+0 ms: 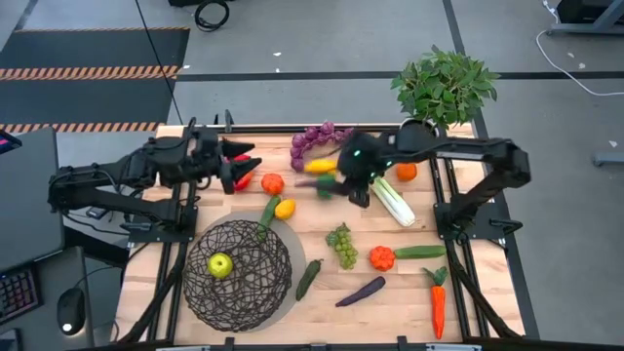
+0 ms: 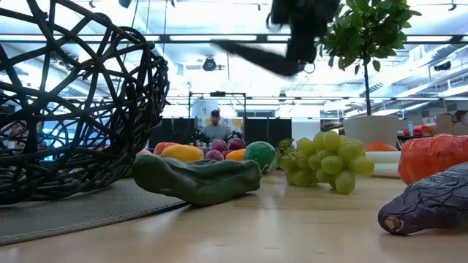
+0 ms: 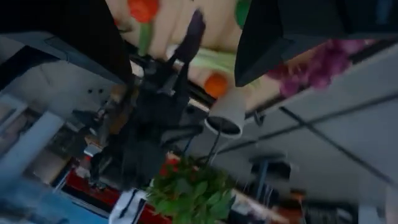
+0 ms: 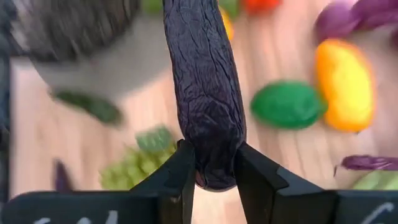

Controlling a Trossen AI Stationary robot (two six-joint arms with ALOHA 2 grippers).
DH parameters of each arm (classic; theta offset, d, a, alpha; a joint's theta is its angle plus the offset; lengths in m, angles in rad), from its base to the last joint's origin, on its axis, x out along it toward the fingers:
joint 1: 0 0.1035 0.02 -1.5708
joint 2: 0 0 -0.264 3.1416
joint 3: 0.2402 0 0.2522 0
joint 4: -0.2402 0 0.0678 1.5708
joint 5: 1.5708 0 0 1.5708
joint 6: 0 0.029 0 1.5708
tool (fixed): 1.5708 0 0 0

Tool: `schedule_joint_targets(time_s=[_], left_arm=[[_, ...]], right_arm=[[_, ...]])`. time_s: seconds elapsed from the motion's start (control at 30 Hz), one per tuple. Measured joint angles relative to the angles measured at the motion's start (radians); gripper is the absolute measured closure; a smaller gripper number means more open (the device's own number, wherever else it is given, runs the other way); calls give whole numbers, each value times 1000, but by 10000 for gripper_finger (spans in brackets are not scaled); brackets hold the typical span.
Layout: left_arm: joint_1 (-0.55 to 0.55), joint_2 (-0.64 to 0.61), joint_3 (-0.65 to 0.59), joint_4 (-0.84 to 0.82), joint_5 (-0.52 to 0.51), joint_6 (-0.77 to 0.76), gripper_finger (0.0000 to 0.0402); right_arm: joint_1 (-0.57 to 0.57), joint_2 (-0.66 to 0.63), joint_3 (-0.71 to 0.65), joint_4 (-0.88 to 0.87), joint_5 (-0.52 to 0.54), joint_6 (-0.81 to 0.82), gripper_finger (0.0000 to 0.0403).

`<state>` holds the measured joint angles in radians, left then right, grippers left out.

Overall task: Build produce basket
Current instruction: Put the top violet eggplant into the black basket

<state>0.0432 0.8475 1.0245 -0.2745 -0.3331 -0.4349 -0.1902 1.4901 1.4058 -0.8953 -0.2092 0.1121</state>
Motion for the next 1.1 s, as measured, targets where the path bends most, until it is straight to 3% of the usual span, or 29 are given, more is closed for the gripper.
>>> schedule_joint_targets(time_s=[0.23,0.47,0.7,1.1], left_arm=[[23,10,0,246,-9,87,111],[23,103,-1,421,9,188,111],[13,200,-1,464,42,34,111],[21,253,-1,582,21,26,111]], right_arm=[[-14,-138,16,381,-52,294,304],[-4,-97,17,669,-68,438,304],[8,-32,16,813,-77,484,304],[51,29,15,898,-101,497,304]])
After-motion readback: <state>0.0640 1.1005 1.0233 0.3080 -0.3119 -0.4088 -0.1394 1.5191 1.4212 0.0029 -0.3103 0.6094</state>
